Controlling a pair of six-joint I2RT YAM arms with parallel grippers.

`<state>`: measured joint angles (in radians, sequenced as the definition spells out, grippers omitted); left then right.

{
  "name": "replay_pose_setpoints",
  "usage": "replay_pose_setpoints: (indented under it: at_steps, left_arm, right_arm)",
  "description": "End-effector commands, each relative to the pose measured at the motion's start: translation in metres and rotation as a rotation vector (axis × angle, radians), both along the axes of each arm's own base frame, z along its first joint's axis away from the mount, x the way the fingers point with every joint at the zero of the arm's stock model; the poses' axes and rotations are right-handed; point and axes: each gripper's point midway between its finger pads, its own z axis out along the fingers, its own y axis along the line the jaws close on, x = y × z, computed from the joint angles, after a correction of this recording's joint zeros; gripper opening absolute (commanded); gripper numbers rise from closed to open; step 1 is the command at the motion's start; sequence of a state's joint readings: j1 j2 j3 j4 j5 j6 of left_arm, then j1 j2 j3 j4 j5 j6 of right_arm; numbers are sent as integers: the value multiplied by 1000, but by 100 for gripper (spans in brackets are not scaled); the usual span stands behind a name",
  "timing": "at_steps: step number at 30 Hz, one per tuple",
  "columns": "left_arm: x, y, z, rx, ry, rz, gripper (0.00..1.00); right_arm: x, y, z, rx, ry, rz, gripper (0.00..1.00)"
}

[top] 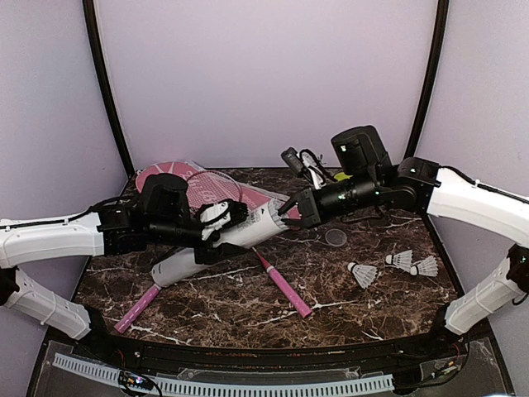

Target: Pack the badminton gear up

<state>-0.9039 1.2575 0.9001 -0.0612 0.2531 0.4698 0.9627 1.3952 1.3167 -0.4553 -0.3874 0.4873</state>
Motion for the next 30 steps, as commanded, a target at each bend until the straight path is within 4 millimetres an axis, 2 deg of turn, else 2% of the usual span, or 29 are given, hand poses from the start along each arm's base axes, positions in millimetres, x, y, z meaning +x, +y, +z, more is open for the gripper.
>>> replay_pose_setpoints:
  at_steps: [1, 10, 13, 15, 16, 17, 21, 24, 28, 29, 30]
  left_arm:
    - [0, -4, 8, -32, -13, 2, 55]
    - [-3, -7, 8, -38, -5, -13, 56]
    - [-3, -7, 8, -38, -6, -12, 55]
    - [-2, -5, 7, -33, -12, -4, 56]
    - [-1, -5, 7, -31, -15, 1, 56]
    - [0, -4, 7, -26, -20, 6, 55]
    - [6, 0, 6, -10, -43, 39, 55]
    - [15, 5, 6, 2, -74, 89, 55]
    - [21, 9, 6, 6, -98, 124, 56]
    - [22, 10, 6, 8, -102, 132, 56]
    - [24, 10, 6, 11, -106, 141, 56]
  right_arm:
    - [-8, 18, 16, 65, -29, 50, 0]
    - [-15, 37, 9, 81, -15, 82, 0]
    - [-14, 37, 6, 71, -16, 74, 0]
    - [-13, 34, 11, 76, -30, 58, 0]
    - [-13, 31, 15, 79, -38, 49, 2]
    - [-12, 28, 18, 80, -48, 37, 10]
    - [-9, 11, 28, 62, -83, -14, 28]
    - [-2, -10, 31, 31, -106, -82, 43]
    - [20, -49, 36, 21, -112, -243, 59]
    - [26, -63, 40, 34, -103, -305, 63]
    - [37, -78, 35, 24, -78, -385, 66]
